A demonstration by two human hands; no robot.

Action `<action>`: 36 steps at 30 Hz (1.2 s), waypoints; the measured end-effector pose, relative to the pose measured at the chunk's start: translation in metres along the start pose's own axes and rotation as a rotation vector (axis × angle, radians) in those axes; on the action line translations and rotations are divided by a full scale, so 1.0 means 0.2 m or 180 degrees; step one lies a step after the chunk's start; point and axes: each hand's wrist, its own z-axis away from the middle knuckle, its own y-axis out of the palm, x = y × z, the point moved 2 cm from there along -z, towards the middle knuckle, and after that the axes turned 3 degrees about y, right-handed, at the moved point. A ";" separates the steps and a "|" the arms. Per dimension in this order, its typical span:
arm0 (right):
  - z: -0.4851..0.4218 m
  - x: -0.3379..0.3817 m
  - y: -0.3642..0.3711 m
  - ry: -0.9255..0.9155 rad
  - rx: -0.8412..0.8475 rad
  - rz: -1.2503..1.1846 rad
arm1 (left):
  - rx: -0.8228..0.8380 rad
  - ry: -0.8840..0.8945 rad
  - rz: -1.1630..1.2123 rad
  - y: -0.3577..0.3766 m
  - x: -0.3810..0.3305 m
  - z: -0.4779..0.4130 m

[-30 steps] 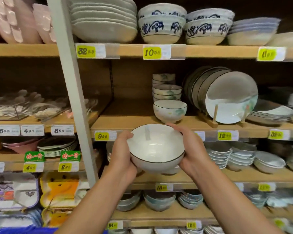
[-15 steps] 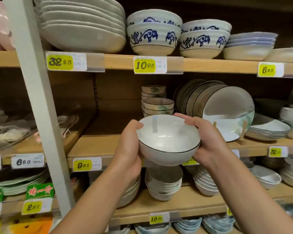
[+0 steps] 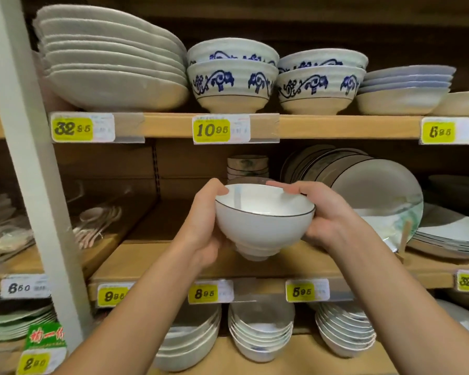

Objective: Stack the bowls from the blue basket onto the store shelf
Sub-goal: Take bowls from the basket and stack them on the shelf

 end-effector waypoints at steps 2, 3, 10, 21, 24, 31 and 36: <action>-0.01 0.04 0.00 0.0071 0.0169 0.0147 | 0.0000 -0.0067 0.0007 0.02 -0.01 -0.02; -0.01 0.05 -0.01 0.0068 0.0220 0.0178 | -0.0020 -0.0095 -0.0009 0.03 -0.01 -0.02; 0.06 -0.06 -0.03 -0.1183 -0.0241 0.0053 | -0.0735 -0.0055 0.0219 0.15 0.02 -0.03; -0.08 -0.01 -0.11 0.0143 0.0479 -0.0664 | -0.0134 -0.0456 0.0116 0.15 -0.01 -0.06; -0.10 -0.01 -0.11 0.0129 0.0549 -0.0542 | -0.0178 -0.0460 0.0200 0.16 0.01 -0.06; -0.03 -0.06 -0.12 -0.1037 0.0117 0.0143 | -0.0790 0.0010 0.0079 0.19 0.05 -0.06; -0.03 -0.06 -0.06 -0.0973 -0.0032 -0.0109 | -0.0781 0.0168 -0.0100 0.21 0.07 -0.04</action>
